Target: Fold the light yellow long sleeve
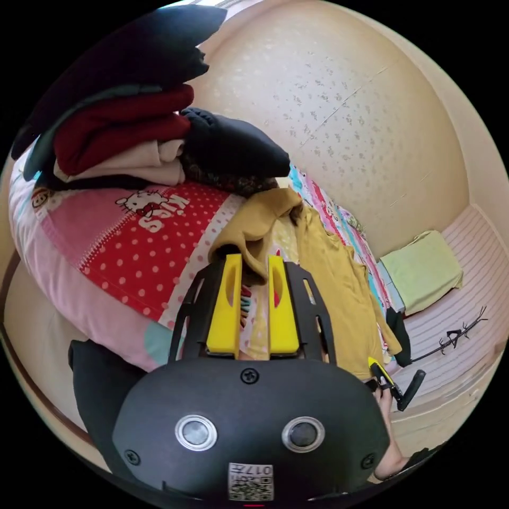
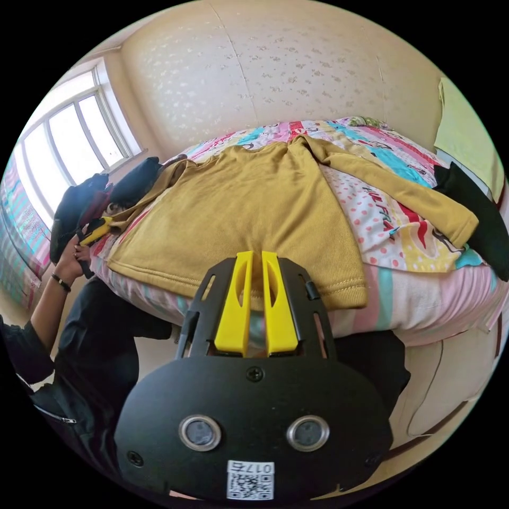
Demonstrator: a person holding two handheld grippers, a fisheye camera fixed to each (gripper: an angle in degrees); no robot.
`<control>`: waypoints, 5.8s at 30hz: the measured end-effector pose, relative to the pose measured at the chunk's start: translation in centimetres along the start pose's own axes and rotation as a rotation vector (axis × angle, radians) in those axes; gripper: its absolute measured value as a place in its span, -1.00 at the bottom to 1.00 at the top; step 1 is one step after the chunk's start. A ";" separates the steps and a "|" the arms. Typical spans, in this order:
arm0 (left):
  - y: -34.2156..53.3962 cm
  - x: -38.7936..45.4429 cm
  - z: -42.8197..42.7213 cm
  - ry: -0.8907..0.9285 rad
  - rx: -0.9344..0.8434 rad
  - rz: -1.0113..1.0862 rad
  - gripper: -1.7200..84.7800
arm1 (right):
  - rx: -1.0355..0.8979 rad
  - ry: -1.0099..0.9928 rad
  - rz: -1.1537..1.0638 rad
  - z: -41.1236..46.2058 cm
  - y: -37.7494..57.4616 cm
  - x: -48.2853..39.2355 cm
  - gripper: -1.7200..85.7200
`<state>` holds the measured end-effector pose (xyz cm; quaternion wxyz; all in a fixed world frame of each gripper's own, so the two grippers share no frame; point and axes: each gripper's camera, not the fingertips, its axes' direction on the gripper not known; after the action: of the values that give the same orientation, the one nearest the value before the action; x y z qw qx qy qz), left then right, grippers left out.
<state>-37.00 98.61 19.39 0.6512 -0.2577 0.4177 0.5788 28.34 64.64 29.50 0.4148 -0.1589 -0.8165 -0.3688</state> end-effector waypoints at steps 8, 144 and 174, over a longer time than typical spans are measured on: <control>-5.6 5.5 -8.2 -0.200 0.190 0.388 -0.96 | 0.002 -0.001 -0.003 0.3 0.9 0.9 -0.89; -21.0 24.3 17.5 -0.231 -0.063 0.481 -0.98 | -0.351 -0.103 0.206 31.5 -56.0 10.5 -0.71; -5.4 29.9 16.2 -0.202 -0.330 0.778 -0.97 | 0.299 -0.365 0.780 -5.0 -18.2 27.2 -0.67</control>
<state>-28.35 126.91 1.78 0.3724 -0.1239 0.3200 0.8623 4.41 47.38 44.43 0.3904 -0.4552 -0.7997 -0.0292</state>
